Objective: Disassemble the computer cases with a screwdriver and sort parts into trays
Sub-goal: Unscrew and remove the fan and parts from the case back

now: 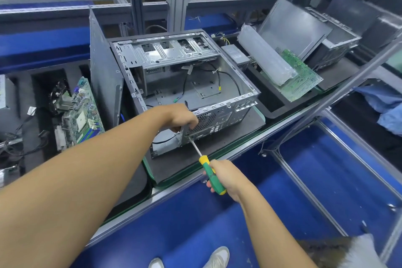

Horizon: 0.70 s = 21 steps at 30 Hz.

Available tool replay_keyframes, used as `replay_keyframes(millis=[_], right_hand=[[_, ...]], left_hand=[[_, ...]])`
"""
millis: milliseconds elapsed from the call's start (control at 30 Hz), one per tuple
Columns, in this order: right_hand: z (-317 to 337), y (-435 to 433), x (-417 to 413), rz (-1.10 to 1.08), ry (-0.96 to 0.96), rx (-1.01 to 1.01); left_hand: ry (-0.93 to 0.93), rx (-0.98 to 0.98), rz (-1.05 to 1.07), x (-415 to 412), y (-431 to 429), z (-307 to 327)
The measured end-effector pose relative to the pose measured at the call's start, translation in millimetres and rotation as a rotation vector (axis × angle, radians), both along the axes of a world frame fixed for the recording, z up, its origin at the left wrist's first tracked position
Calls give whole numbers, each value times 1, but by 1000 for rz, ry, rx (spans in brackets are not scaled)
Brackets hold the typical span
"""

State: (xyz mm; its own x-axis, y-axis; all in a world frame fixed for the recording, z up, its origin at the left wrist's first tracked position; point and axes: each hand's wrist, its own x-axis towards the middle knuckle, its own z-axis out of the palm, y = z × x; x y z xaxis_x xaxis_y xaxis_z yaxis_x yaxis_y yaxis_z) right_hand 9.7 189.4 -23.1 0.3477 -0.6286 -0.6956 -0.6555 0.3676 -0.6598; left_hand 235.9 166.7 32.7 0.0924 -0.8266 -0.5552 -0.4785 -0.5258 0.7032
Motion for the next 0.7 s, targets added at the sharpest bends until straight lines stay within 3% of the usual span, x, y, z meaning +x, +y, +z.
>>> replay_keyframes(millis=[133,267,500,700], right_hand=[[-8,7,-6,-26,-112,-162],[-18,20,1,-28,-28,-380],[-2,14,5,-15,5,10],[-16,23,-5,-89,-187,-251]], left_hand=[[-37,4,-23,1,-1,0],[-30,4,-26,2,-2,-4],[-28,2,-40,5,-4,-7],[-67,3,-30,4,-5,-7]])
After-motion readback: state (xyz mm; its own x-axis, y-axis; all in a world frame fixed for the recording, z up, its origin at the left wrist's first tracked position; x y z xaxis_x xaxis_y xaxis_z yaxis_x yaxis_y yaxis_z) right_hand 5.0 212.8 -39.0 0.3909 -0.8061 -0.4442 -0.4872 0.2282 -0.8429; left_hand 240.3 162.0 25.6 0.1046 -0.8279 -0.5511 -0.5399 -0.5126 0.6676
